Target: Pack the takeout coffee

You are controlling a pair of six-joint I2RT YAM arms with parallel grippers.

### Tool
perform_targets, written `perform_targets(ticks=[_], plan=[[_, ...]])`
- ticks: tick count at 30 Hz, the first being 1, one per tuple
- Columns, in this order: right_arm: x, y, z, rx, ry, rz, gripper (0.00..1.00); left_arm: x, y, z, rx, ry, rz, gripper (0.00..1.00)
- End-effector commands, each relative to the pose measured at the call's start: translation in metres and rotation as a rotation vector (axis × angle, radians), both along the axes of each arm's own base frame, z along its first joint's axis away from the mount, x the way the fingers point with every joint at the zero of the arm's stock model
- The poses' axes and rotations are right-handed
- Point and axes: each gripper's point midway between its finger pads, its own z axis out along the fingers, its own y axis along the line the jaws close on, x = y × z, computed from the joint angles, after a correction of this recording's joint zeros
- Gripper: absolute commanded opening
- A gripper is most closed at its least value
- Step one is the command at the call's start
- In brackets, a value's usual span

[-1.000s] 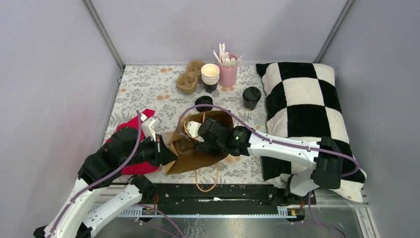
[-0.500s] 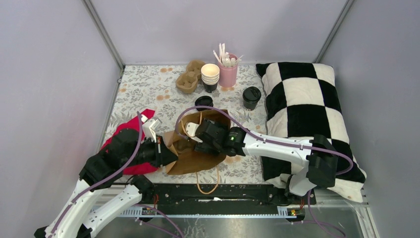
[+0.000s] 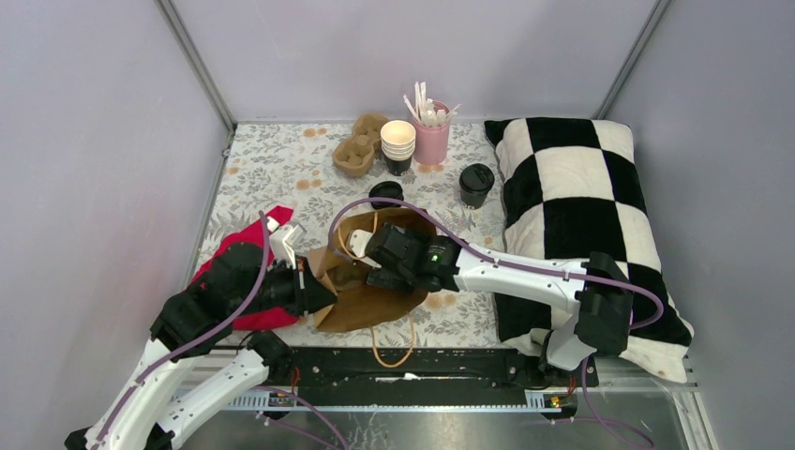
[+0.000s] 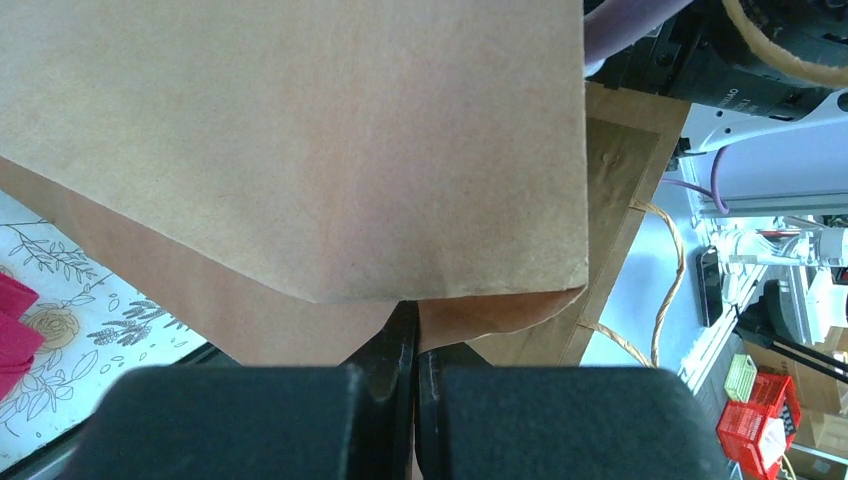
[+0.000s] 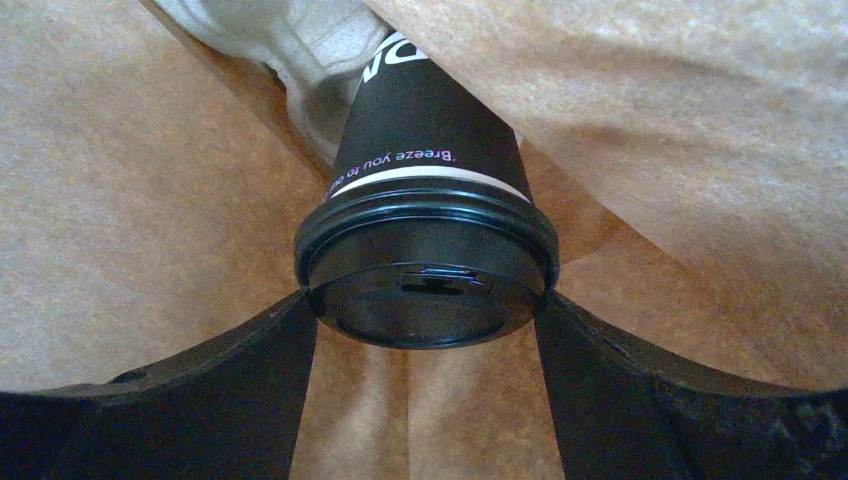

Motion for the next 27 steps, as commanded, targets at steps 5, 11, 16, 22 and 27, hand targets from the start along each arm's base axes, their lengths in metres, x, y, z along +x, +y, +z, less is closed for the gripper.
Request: perform_targets(ticks=[5, 11, 16, 22, 27], plan=[[-0.009, -0.001, 0.016, 0.027, 0.044, -0.022, 0.58, 0.001, 0.005, -0.013, 0.041, 0.037, 0.032, 0.0], [-0.002, -0.005, 0.008, 0.008, 0.009, -0.043, 0.58, 0.001, 0.004, -0.013, 0.034, 0.039, 0.031, 0.0], [0.017, 0.005, 0.008, 0.019, -0.086, -0.08, 0.58, -0.001, 0.003, -0.013, 0.031, 0.047, 0.022, 0.0], [0.021, 0.013, 0.003, 0.045, -0.1, -0.084, 0.59, -0.003, 0.003, -0.011, 0.02, 0.05, 0.019, 0.0], [0.013, 0.009, 0.0, 0.035, -0.064, -0.055, 0.59, -0.005, 0.001, -0.005, -0.005, 0.054, 0.015, 0.0]])
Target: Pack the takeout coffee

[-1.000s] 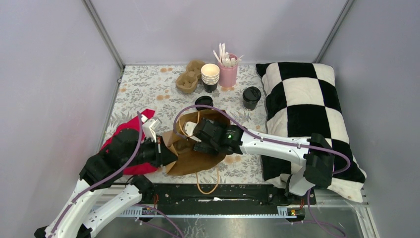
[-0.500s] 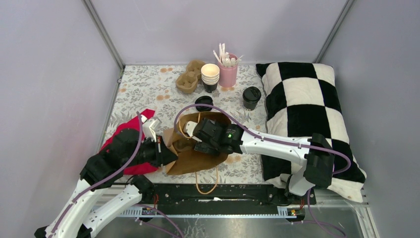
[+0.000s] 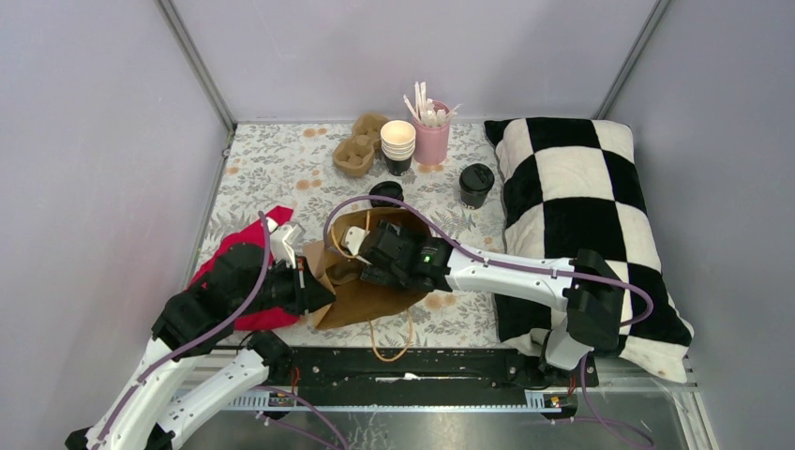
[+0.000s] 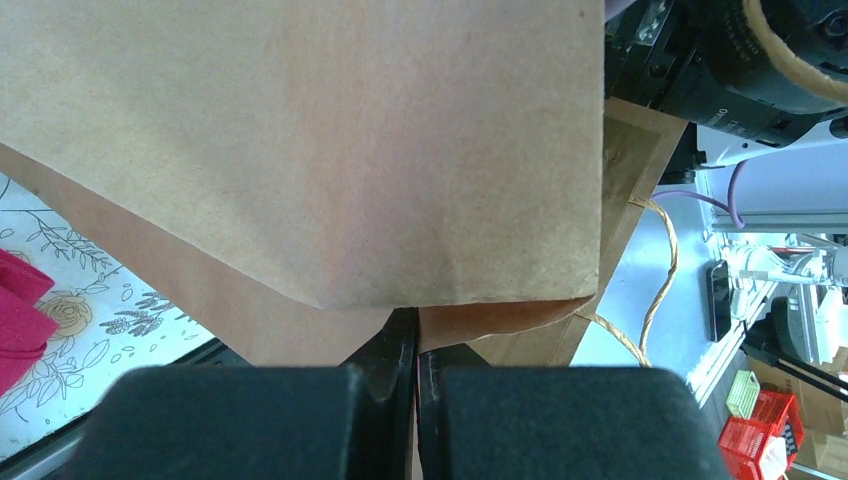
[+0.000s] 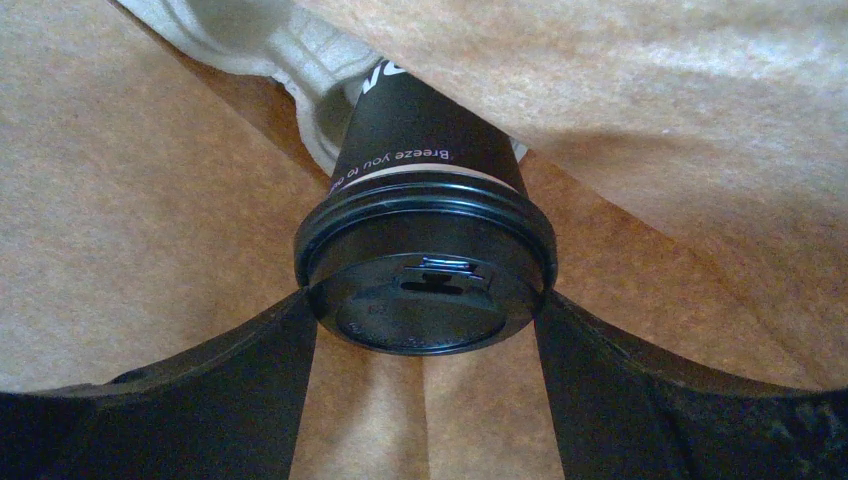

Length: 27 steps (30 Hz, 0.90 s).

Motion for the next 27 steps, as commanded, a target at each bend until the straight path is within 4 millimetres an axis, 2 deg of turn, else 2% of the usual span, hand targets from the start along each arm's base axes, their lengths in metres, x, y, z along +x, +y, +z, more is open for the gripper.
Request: perform_targets(ticks=[1, 16, 21, 27], plan=[[0.001, -0.003, 0.006, 0.014, -0.02, -0.008, 0.59, -0.009, -0.004, 0.002, -0.03, 0.04, -0.025, 0.0], [-0.024, -0.013, 0.031, 0.003, 0.078, 0.002, 0.59, -0.024, -0.021, 0.033, -0.132, 0.116, -0.103, 0.0], [-0.035, -0.015, 0.021, -0.015, 0.133, 0.016, 0.6, -0.03, -0.023, 0.041, -0.164, 0.142, -0.111, 0.0], [-0.048, -0.013, 0.002, -0.06, 0.221, 0.051, 0.6, -0.032, -0.021, 0.042, -0.185, 0.166, -0.075, 0.0]])
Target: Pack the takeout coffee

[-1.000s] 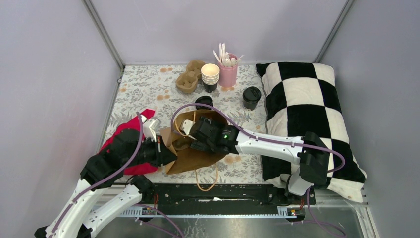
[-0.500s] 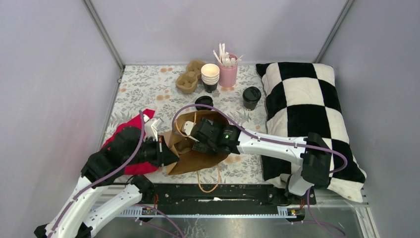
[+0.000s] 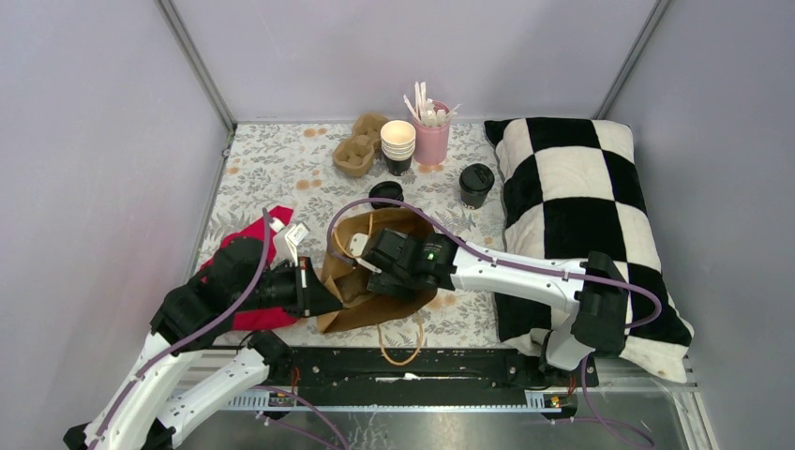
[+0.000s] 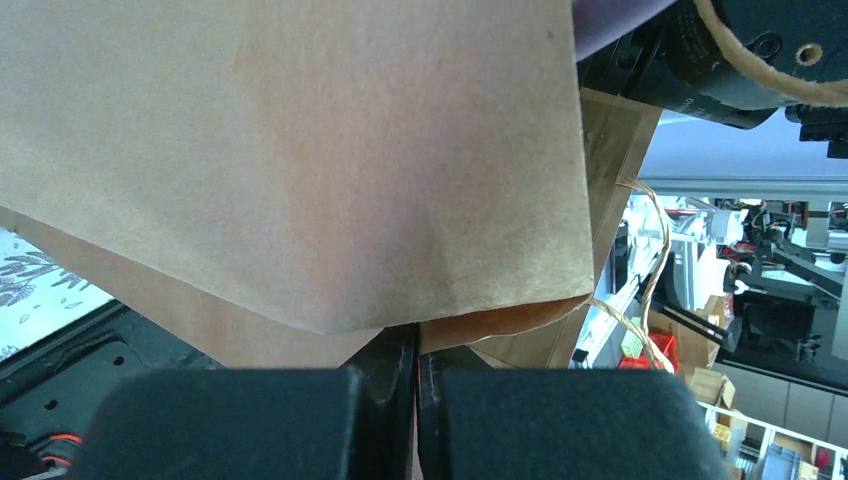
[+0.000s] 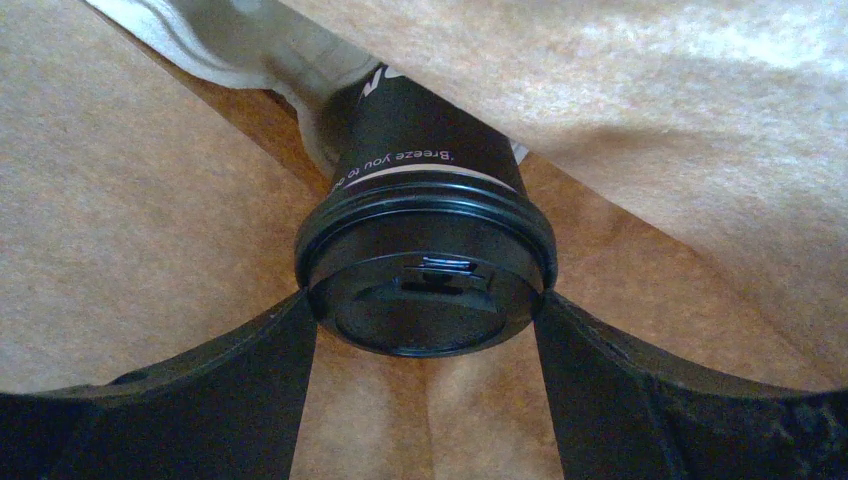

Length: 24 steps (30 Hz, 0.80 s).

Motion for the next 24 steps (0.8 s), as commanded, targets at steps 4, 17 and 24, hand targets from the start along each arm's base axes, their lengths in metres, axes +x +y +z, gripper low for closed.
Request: perform_targets(ticks=[4, 17, 24], plan=[[-0.019, 0.009, -0.011, -0.018, 0.112, 0.062, 0.6, -0.007, 0.002, 0.021, -0.072, 0.025, 0.047, 0.0], [-0.034, 0.031, -0.044, -0.107, 0.283, 0.104, 0.6, 0.022, 0.038, 0.024, 0.072, -0.026, 0.31, 0.25], [-0.037, 0.036, -0.059, -0.147, 0.336, 0.132, 0.6, 0.034, 0.059, 0.05, 0.091, -0.131, 0.416, 0.55]])
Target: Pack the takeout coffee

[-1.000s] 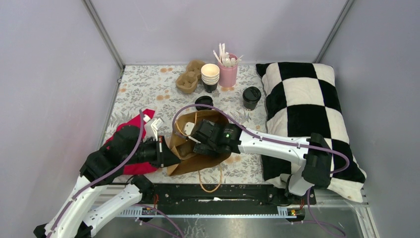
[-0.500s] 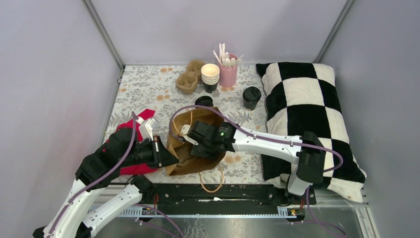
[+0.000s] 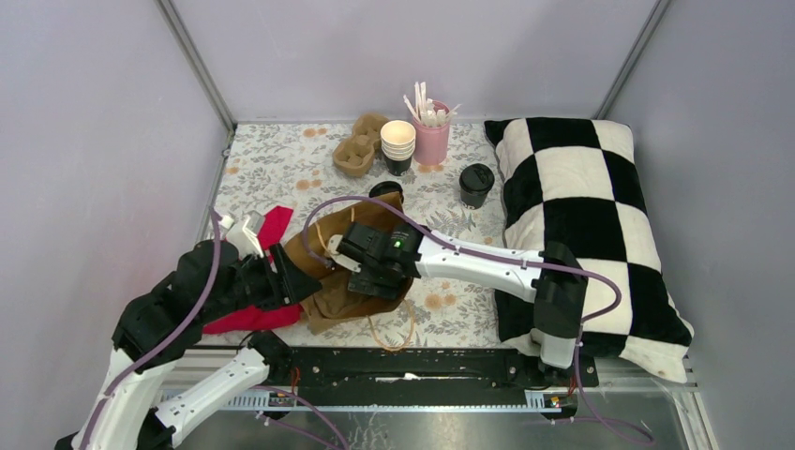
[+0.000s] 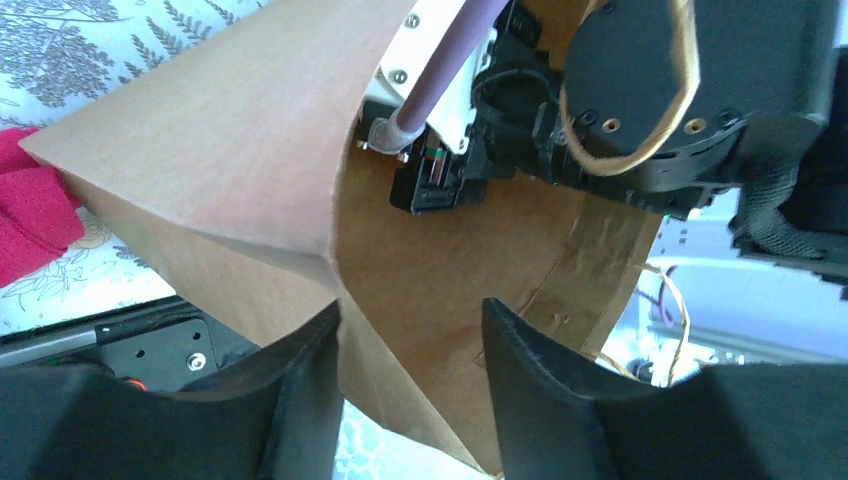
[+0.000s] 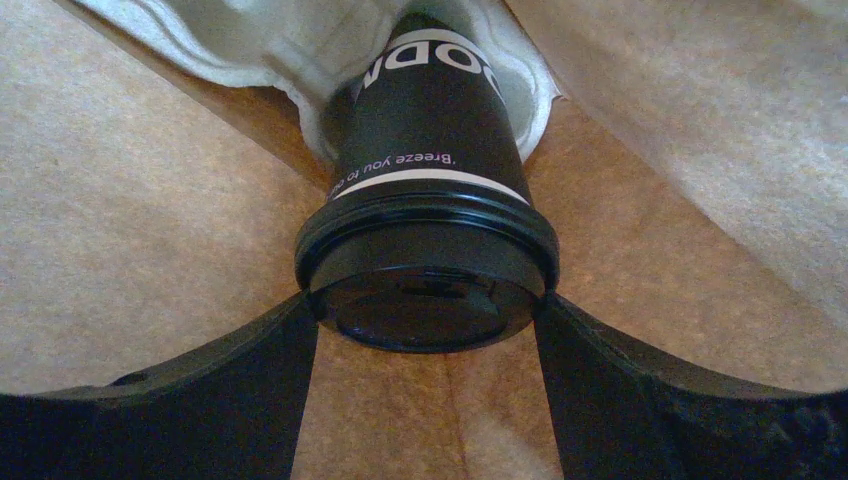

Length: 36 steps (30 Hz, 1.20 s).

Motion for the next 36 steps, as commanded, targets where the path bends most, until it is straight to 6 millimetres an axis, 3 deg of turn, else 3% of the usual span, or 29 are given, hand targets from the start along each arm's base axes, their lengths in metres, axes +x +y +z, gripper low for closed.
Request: perform_targets(ticks=[1, 11, 30, 33, 36], plan=[[-0.03, -0.001, -0.044, -0.085, 0.202, 0.052, 0.6, 0.015, 0.019, 0.025, 0.022, -0.103, 0.112, 0.57], [-0.031, 0.006, -0.08, -0.136, 0.277, 0.054, 0.61, 0.02, 0.049, 0.051, 0.053, -0.18, 0.246, 0.64], [-0.046, 0.007, -0.146, -0.245, 0.421, -0.02, 0.65, 0.012, 0.059, 0.053, 0.099, -0.21, 0.219, 0.65], [-0.046, 0.008, -0.153, -0.26, 0.43, -0.04, 0.67, 0.01, 0.063, 0.052, 0.106, -0.206, 0.233, 0.65], [-0.04, 0.014, -0.146, -0.244, 0.409, -0.042, 0.69, 0.01, 0.069, 0.046, 0.126, -0.176, 0.27, 0.65]])
